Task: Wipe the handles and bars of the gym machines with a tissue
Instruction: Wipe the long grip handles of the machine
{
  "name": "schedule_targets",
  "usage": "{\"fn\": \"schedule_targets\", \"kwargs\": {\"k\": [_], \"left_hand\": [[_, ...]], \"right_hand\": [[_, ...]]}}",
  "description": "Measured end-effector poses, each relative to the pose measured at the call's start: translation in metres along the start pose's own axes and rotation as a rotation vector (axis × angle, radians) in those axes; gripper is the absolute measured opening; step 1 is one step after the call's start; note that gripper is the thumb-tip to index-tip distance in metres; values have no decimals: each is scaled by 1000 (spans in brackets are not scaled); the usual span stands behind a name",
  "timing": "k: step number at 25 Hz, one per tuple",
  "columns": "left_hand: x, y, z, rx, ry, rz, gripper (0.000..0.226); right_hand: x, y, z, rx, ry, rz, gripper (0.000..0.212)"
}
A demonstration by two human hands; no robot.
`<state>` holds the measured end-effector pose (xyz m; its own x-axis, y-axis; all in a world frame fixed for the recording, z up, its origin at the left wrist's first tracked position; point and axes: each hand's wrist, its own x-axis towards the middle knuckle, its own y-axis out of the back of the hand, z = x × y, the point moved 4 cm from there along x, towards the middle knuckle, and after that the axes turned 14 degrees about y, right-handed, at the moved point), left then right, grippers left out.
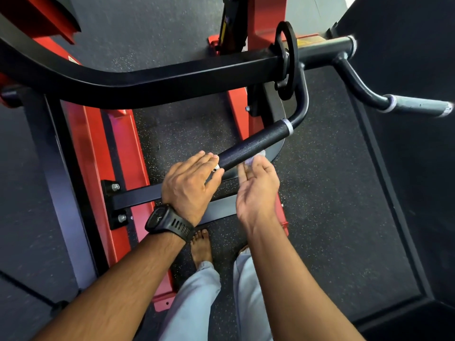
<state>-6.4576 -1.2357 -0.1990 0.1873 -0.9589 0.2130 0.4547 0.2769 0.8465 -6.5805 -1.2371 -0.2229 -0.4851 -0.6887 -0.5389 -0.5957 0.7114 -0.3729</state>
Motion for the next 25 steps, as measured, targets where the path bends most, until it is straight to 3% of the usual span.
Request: {"fn": "schedule_targets", "kwargs": {"k": [2, 6, 9, 11, 14, 17, 20, 21, 25], "left_hand": [[0, -1, -1, 8, -4, -6, 28], [-1, -1, -3, 21, -8, -21, 31], [0, 0, -4, 2, -20, -34, 30], [0, 0, -4, -2, -14, -40, 29], [-1, 1, -2, -3, -16, -22, 29], [1, 1, -2, 12, -20, -22, 29], [2, 1, 1, 39, -26, -42, 30], [2, 2, 1, 52, -22, -61, 32], [6, 11, 13, 62, -26, -106, 35]], "right_hand": [[-9, 8, 3, -178, 201, 29, 9], [-30, 5, -4, -824, 865, -298, 4], [-12, -4, -28, -1043, 1151, -367, 10], [-2, -8, -38, -1112, 1198, -400, 12], [1, -7, -46, -1246, 1324, -703, 17], [17, -7, -59, -1232, 1279, -568, 16], [13, -11, -54, -1283, 1351, -774, 20], [18, -10, -60, -1278, 1345, -766, 20], [42, 0, -101, -1212, 1084, -333, 13]]}}
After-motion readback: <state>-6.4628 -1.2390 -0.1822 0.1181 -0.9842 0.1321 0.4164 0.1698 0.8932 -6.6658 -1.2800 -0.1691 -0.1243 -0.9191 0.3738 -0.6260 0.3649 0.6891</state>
